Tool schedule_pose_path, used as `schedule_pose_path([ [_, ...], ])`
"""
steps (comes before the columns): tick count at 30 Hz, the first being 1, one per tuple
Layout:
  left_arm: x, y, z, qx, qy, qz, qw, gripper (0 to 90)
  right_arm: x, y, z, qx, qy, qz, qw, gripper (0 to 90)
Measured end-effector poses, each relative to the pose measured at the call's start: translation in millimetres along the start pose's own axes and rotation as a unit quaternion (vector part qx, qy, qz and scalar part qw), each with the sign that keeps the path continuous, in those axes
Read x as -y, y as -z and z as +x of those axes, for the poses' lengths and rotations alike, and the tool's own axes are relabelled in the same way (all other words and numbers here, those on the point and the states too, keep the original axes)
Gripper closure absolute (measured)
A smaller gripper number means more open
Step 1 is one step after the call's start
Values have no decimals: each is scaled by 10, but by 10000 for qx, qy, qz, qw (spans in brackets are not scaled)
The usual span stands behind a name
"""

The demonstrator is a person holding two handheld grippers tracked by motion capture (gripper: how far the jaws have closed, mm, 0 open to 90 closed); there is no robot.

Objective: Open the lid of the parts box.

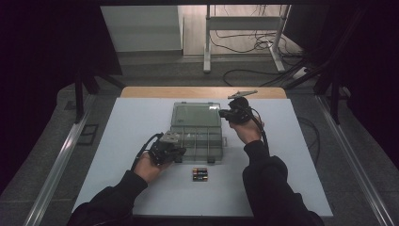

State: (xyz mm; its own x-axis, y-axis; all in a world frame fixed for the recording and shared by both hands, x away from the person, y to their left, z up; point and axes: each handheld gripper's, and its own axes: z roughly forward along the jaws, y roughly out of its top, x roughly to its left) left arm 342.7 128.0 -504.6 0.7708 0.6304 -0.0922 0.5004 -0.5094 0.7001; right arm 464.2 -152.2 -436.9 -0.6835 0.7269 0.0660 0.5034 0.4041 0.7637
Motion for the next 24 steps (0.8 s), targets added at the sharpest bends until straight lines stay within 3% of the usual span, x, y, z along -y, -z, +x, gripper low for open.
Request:
schedule_pose_path([
  [13,-6,38,-9,-34,29,-59,10000,875,102,108,55,8,19,55,10000,729],
  [24,-12,117,-10,-156,21,-98,9998,797,143,212,141,-55,121,98,9999,634],
])
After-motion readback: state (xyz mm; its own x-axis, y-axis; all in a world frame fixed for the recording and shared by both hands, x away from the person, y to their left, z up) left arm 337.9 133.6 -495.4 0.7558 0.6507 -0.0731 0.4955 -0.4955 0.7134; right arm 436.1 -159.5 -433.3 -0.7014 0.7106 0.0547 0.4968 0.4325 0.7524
